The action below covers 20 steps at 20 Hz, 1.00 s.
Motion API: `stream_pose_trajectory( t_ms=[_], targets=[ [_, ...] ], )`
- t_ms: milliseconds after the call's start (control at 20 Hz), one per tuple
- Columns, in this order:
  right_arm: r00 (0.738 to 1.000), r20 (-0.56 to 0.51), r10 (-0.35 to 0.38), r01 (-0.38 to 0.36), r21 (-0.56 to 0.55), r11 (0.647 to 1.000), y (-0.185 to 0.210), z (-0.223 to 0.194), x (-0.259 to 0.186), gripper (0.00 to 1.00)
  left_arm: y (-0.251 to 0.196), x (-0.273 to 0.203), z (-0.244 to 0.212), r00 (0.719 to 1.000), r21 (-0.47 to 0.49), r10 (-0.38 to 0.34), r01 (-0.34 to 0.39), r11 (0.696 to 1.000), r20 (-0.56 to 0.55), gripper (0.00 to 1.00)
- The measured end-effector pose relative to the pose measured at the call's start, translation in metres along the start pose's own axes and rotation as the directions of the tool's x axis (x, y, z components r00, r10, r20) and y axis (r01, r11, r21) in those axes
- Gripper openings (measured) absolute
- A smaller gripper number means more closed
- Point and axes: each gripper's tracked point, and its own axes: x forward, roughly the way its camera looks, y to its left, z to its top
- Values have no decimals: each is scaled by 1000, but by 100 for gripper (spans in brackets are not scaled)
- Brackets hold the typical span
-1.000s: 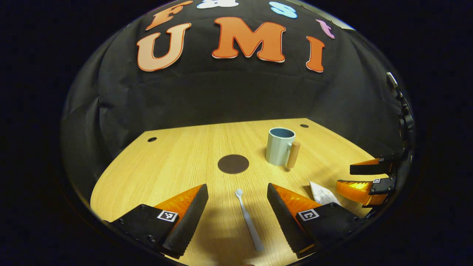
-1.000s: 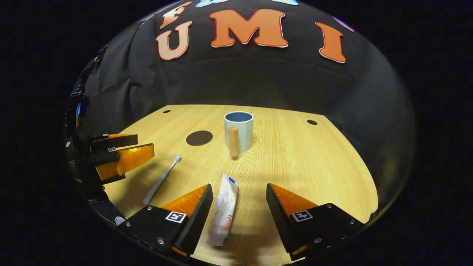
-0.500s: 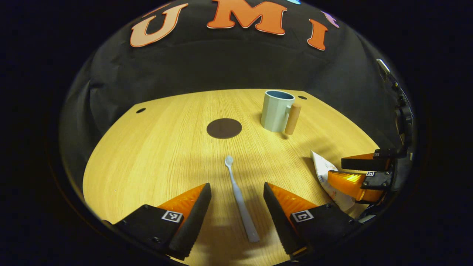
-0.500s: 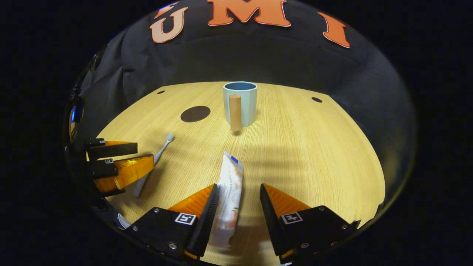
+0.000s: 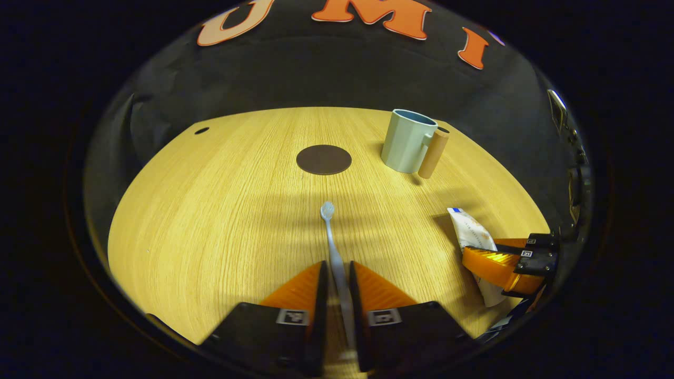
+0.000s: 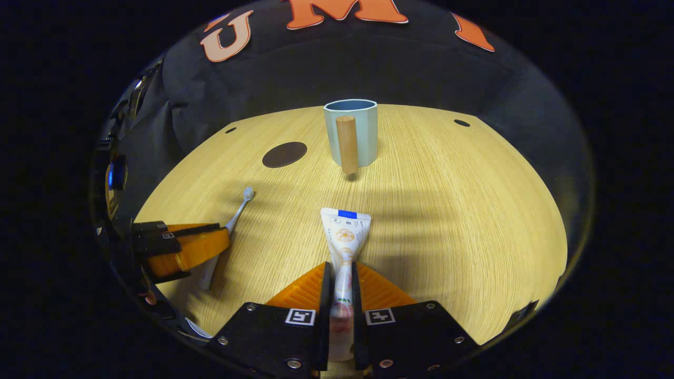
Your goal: Put the toothbrush and toothpaste on the desktop into the cup, then pick up the cup and place it on the coaster on the desktop.
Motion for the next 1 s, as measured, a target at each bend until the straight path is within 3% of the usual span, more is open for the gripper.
stream_pose_trajectory(
  t_ms=[50,200,250,650,1000],
  targets=[
    [1000,5,11,-11,25,1000,-1,4,-2,17,2,-2,1,1000,-11,-4,4,1000,-5,17],
    [999,40,15,-16,24,1000,-2,6,-5,13,3,2,2,1000,-24,-22,22,999,10,15],
    [999,47,14,-15,21,1000,-3,9,-8,12,1,2,3,1000,-27,-29,29,999,8,10],
    [983,160,88,-93,26,995,-6,48,-36,12,0,-1,16,997,-42,-67,69,997,41,10],
    [943,308,123,-126,-9,992,-5,105,-47,12,-2,-11,43,990,-22,-80,83,996,118,10]
  ],
)
